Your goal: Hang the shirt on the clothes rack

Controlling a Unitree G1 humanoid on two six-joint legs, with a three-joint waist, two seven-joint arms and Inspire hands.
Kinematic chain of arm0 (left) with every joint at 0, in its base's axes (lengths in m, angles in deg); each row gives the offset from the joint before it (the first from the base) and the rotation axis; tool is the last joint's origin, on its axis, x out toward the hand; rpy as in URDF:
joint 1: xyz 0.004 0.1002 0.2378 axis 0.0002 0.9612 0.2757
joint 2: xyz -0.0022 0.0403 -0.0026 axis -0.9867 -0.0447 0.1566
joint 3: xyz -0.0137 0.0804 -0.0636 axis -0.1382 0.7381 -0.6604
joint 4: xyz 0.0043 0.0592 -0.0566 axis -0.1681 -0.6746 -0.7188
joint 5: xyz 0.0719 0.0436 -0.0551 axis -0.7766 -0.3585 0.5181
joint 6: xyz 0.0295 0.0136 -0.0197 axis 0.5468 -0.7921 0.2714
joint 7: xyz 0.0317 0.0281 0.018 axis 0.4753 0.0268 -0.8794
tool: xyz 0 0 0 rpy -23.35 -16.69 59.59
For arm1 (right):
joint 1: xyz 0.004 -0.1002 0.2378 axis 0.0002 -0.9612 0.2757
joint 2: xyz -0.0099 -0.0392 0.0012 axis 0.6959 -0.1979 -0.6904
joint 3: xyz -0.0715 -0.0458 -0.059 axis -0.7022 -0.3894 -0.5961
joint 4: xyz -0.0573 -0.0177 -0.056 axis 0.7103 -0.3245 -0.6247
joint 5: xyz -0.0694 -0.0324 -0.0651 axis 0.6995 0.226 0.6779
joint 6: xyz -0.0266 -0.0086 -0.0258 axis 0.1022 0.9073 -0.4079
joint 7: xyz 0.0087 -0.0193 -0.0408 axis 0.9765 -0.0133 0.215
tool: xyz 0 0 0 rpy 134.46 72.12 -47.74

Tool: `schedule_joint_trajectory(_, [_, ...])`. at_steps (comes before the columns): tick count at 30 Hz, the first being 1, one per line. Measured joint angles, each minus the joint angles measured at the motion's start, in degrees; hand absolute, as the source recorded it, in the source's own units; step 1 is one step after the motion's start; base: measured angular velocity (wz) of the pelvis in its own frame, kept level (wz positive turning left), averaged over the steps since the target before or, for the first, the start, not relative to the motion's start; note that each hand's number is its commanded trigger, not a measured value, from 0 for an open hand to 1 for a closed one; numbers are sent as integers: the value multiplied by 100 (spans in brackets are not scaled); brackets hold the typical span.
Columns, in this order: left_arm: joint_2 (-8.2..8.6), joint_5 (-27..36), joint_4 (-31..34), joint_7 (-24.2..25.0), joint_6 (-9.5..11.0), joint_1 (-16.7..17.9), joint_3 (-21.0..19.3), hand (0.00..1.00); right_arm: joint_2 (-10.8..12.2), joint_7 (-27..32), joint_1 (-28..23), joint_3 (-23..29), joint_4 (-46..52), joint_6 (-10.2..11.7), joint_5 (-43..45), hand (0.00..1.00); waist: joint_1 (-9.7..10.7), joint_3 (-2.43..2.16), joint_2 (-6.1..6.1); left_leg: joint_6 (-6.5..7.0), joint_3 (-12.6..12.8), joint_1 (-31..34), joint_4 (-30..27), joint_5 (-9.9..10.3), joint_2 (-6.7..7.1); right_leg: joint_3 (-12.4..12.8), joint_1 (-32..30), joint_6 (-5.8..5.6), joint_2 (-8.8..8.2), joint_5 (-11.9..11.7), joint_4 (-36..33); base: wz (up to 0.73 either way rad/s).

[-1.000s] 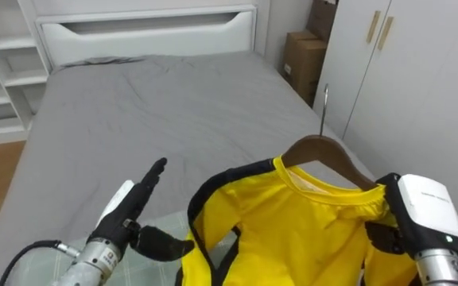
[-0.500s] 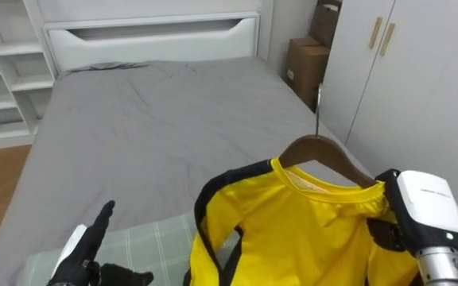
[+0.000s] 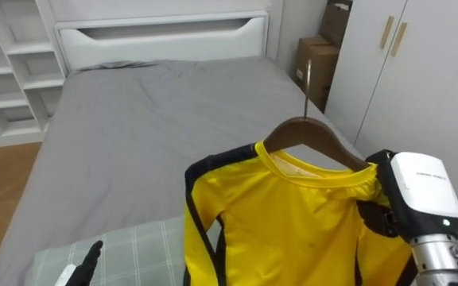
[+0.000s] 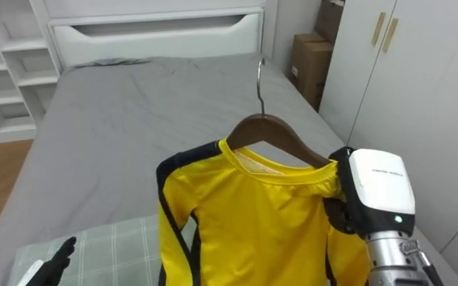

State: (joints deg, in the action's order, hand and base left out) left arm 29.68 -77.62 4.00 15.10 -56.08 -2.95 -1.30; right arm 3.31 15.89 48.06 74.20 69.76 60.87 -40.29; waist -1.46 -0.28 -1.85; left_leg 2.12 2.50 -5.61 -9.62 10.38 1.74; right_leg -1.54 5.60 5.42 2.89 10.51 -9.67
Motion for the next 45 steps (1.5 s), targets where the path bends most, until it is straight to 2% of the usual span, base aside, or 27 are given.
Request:
schedule_joint_trajectory(6, [108, 8, 1, -24, 1, 0, 4, 0, 0, 24, -26, -3, 12, 102, -2, 100, -8, 2, -13, 0, 39, -1, 1, 0, -1, 8, 4, 0, -1, 1, 1, 0])
schedule_joint_trajectory(13, [118, 12, 113, -30, 2, -33, 14, 0, 0, 57, -26, -11, 12, 126, 81, 100, 5, 6, -10, 0, 56, 15, -3, 0, -2, 56, -20, 0, 1, 1, 1, 0])
schedule_joint_trajectory(17, [127, 17, 309, -37, 121, -35, 30, 0, 1, 56, -27, -12, 12, 160, 98, 100, 23, 12, -5, 0, 112, 13, -1, 0, -8, 101, -43, 0, 4, 1, -17, -6])
schedule_joint_trajectory(19, [162, 21, 326, -12, 190, -35, 32, 0, 1, 56, -27, -11, 27, 208, 101, 100, 55, 21, 6, 0, 217, 9, 3, 1, -13, 141, -53, -1, 4, 2, -25, -9])
schedule_joint_trajectory(22, [166, 139, 325, 5, 216, -35, 90, 0, 1, 56, -27, -11, 34, 280, 78, 100, 113, 30, -2, 1, 229, -5, 7, 1, -13, 154, -55, -5, 4, 4, -39, -3])
schedule_joint_trajectory(26, [195, 248, 240, 39, 270, -31, 251, 0, 1, 56, -44, -11, 276, 298, -29, 100, 137, 108, -19, 1, 335, -10, 13, 1, -23, 267, -101, -12, 17, 8, -76, -14])
schedule_joint_trajectory(28, [209, 245, 178, 46, 268, -28, 251, 0, 1, 57, -110, -5, 422, 303, -53, 100, 157, 109, -31, 1, 381, 9, 16, 1, -26, 313, -159, -18, 20, 12, -108, -15])
schedule_joint_trajectory(32, [205, 222, 83, 142, 265, -1, 365, 0, 1, 47, -127, -6, 430, 349, -62, 100, 168, 110, -45, 1, 640, 15, 17, 1, -35, 502, -287, -44, 28, 26, -214, -26])
schedule_joint_trajectory(34, [204, 236, 45, 228, 261, 0, 415, 0, 2, 26, -139, -6, 430, 351, -68, 100, 117, 99, -73, 3, 922, 21, 22, 3, -64, 680, -448, -56, 65, 33, -341, -53])
schedule_joint_trajectory(35, [205, 238, 34, 249, 262, 0, 416, 0, 2, 14, -139, -6, 430, 350, -68, 100, 117, 98, -80, 14, 977, 19, 22, 11, -71, 705, -471, -56, 74, 33, -362, -61])
schedule_joint_trajectory(37, [205, 233, 17, 284, 256, 6, 406, 0, 23, -41, -142, -8, 432, 347, -42, 100, 68, 80, -103, 50, 1303, 5, 20, 38, -118, 784, -630, -56, 123, 33, -536, -72])
schedule_joint_trajectory(38, [219, 228, 17, 306, 256, 20, 395, 0, 31, -59, -171, -9, 470, 343, -3, 100, -51, 71, -112, 56, 1601, -24, 20, 47, -150, 672, -738, -56, 121, 33, -629, -126])
schedule_joint_trajectory(39, [216, 212, 17, 347, 249, 36, 393, 0, 35, -72, -183, -34, 519, 342, 15, 100, -197, 70, -96, 73, 1897, -79, 9, 128, -207, 121, -854, -52, 59, 31, -705, -136])
schedule_joint_trajectory(40, [214, 213, 16, 357, 231, 35, 393, 0, 47, -72, -182, -57, 522, 340, 37, 100, -230, 68, -92, 61, 1975, -93, -18, 180, -239, -239, -903, -49, 3, 30, -744, -128])
schedule_joint_trajectory(41, [221, 228, 13, 357, 207, 16, 401, 0, 70, -72, -183, -120, 522, 306, 111, 100, -223, 63, -89, 27, 2157, -100, -93, 259, -297, -811, -994, -51, -81, 31, -836, -103])
schedule_joint_trajectory(42, [242, 241, 2, 354, 204, 6, 435, 0, 92, -72, -183, -205, 522, 255, 198, 100, -235, 49, -67, 10, 2377, -117, -163, 335, -360, -1073, -1052, -154, -129, 87, -910, -90])
schedule_joint_trajectory(43, [252, 244, -3, 354, 203, 1, 466, 0, 102, -71, -182, -247, 522, 241, 204, 100, -226, 50, -33, -9, 2468, -123, -184, 385, -409, -1190, -1092, -284, -159, 130, -993, -95])
schedule_joint_trajectory(44, [298, 245, -16, 351, 200, -2, 479, 0, 141, -71, -183, -302, 528, 235, 209, 100, -225, 50, -8, -40, 2750, -130, -277, 479, -483, -1497, -1249, -343, -378, 252, -1429, -88])
schedule_joint_trajectory(45, [364, 239, -35, 345, 194, 2, 478, 0, 181, -71, -194, -309, 552, 244, 220, 100, -188, 57, -18, -78, 3060, -153, -507, 637, -511, -1655, -1375, -373, -856, 373, -1873, -109])
